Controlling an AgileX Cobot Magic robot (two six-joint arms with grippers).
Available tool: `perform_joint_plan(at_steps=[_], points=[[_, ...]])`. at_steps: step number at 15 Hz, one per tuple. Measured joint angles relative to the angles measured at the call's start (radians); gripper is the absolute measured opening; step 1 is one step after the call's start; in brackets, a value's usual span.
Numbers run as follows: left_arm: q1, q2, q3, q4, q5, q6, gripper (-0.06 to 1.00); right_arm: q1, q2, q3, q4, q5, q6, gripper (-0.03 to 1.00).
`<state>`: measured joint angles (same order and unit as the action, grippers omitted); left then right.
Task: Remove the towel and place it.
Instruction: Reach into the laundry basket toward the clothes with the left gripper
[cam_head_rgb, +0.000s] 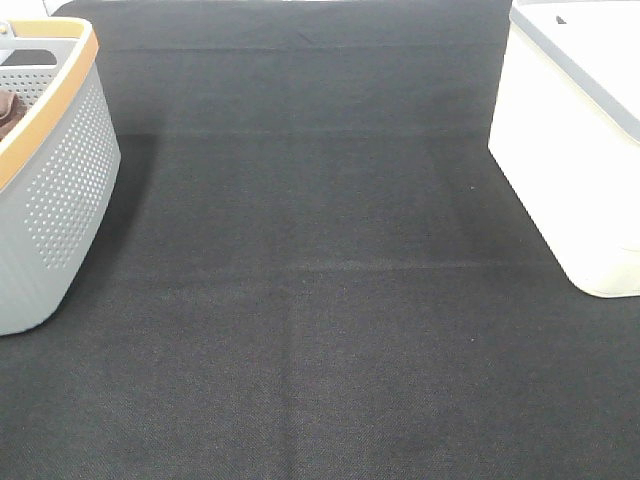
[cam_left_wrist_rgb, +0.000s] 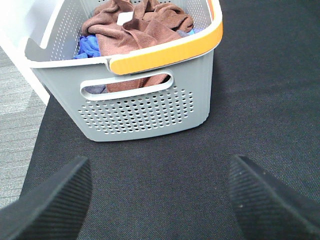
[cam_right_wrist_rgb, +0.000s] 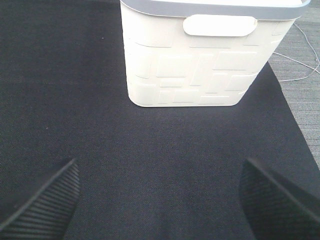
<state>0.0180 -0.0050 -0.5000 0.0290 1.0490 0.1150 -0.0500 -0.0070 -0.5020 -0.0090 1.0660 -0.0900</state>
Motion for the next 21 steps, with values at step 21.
perform_joint_plan(at_steps=[21], points=[[0.000,0.825,-0.247,0.120,-0.660,-0.377,0.73,0.000,0.000,0.000,0.000,0.000,0.000,0.82]])
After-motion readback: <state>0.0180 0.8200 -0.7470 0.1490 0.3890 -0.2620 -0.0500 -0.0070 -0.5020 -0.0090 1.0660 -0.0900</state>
